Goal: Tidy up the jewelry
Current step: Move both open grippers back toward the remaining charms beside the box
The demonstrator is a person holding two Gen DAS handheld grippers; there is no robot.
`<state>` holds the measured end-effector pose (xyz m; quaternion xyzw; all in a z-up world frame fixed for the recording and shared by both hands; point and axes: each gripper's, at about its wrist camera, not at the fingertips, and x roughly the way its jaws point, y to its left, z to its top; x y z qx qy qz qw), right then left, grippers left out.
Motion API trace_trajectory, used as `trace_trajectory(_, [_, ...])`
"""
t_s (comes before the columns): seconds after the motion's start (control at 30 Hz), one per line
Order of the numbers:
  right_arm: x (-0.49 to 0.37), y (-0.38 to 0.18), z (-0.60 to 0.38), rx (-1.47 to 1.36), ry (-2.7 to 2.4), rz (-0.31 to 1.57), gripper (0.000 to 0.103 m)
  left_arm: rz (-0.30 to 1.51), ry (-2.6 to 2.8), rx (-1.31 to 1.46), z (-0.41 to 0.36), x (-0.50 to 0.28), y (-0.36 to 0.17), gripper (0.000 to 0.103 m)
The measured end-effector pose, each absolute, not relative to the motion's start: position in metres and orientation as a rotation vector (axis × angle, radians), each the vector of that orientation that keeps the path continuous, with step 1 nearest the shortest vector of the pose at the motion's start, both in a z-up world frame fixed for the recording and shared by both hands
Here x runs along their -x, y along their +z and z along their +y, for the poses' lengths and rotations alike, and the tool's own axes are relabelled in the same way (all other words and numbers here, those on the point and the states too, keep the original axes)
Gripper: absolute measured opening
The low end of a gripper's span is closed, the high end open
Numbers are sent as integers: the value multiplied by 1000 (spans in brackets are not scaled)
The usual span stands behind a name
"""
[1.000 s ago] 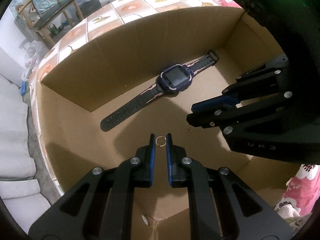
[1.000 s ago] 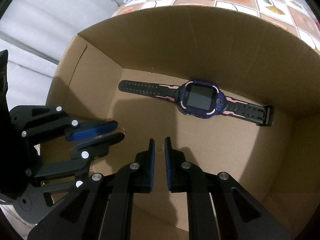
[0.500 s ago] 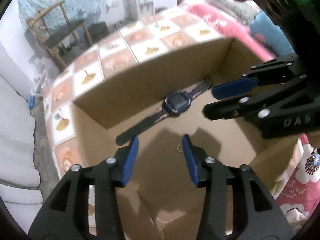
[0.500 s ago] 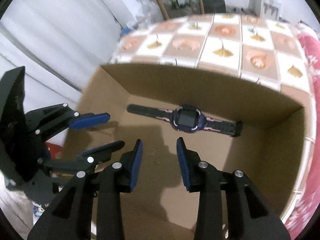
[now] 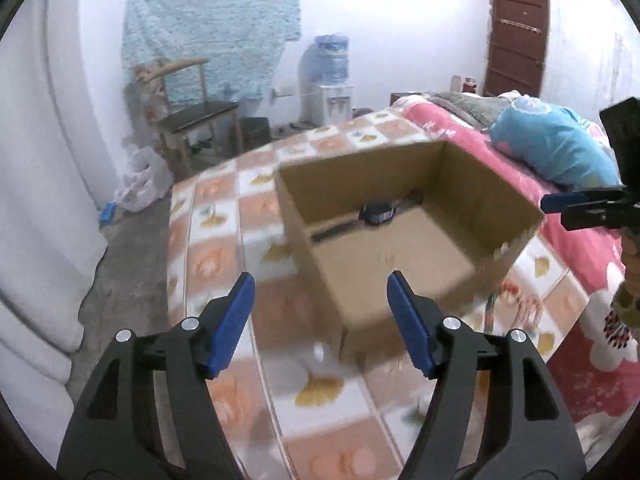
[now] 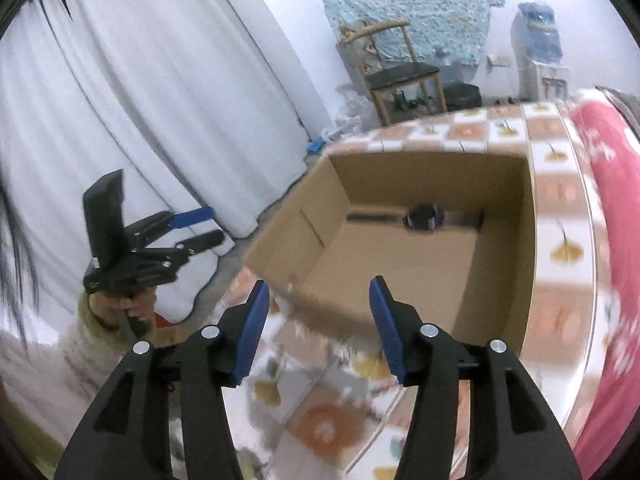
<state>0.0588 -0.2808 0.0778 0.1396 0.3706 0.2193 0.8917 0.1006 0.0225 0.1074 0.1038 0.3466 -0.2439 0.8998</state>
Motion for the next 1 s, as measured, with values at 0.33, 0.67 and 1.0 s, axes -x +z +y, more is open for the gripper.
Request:
trace_trajectory(0.33, [-57,-14,-243,-391,380,909,51,798,-529,-266,-9,-53,14,66])
trace_trajectory(0.67, [-57,-25,-213,-195,300,906,46,785,-585,-355,-34,-59,-17,56])
trace_trajectory(1.0, [-69,-31,-219,-229,288,916,41,807,-644,-408,-46,-73,-30,23])
